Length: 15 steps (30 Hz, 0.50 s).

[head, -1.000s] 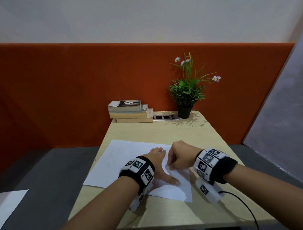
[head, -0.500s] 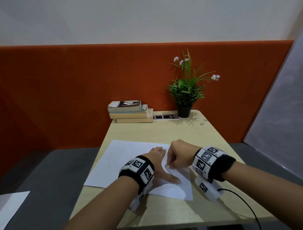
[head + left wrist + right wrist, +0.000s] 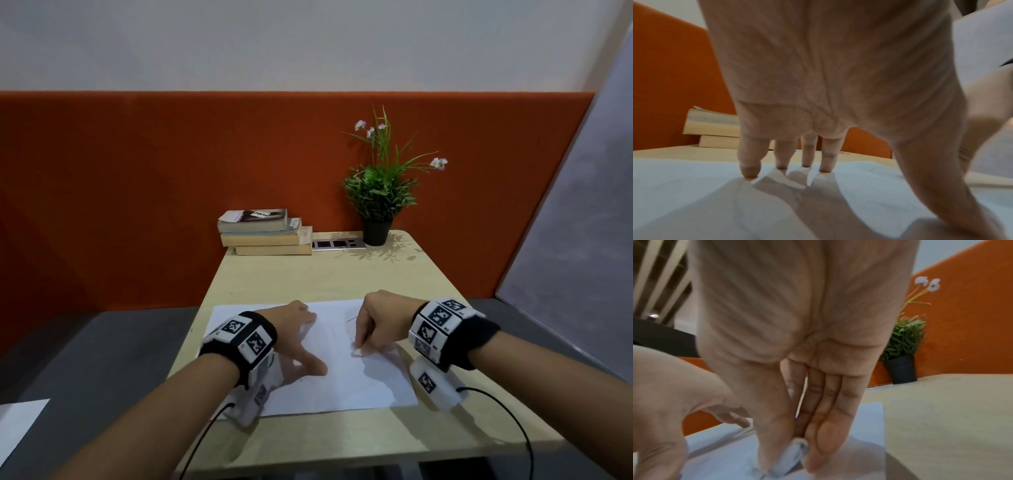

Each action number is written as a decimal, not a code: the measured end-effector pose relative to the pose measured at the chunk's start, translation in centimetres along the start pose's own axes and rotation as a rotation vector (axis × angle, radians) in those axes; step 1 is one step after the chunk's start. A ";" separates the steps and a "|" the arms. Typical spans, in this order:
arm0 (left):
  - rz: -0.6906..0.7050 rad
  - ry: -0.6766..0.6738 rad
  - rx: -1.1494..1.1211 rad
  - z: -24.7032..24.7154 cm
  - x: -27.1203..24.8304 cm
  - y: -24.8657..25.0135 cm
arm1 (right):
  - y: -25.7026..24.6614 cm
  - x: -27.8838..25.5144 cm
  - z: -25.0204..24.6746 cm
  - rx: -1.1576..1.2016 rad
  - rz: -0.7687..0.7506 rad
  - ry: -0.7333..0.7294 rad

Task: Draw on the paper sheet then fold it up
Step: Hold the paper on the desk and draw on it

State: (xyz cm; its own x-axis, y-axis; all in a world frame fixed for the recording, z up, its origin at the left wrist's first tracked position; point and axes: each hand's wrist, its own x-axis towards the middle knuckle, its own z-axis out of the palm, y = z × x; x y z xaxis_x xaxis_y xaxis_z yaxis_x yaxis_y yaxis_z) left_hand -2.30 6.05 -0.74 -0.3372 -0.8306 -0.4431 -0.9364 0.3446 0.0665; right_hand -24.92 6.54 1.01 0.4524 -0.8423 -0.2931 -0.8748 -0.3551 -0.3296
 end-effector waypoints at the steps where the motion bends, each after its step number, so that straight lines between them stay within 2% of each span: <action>1: -0.004 0.018 -0.005 0.1 0.2 0.4 | 0.0 0.3 0.1 0.025 0.004 0.018; 3: 0.004 0.062 -0.030 0.2 0.7 1.0 | -0.2 1.0 0.2 0.080 0.011 0.063; 11: 0.069 0.017 -0.040 0.6 -0.5 2.0 | -1.3 4.6 0.7 0.062 0.039 0.259; 15: 0.054 0.014 -0.057 1.2 -0.7 2.2 | -1.2 3.0 1.5 0.076 -0.016 0.183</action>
State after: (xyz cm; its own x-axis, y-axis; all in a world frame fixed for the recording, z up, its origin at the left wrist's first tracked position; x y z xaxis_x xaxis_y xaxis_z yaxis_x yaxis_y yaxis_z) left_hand -4.00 7.89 -1.34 -0.3879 -0.8178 -0.4251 -0.9208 0.3638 0.1404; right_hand -22.23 5.08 -0.81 0.4214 -0.8987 -0.1218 -0.8490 -0.3436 -0.4014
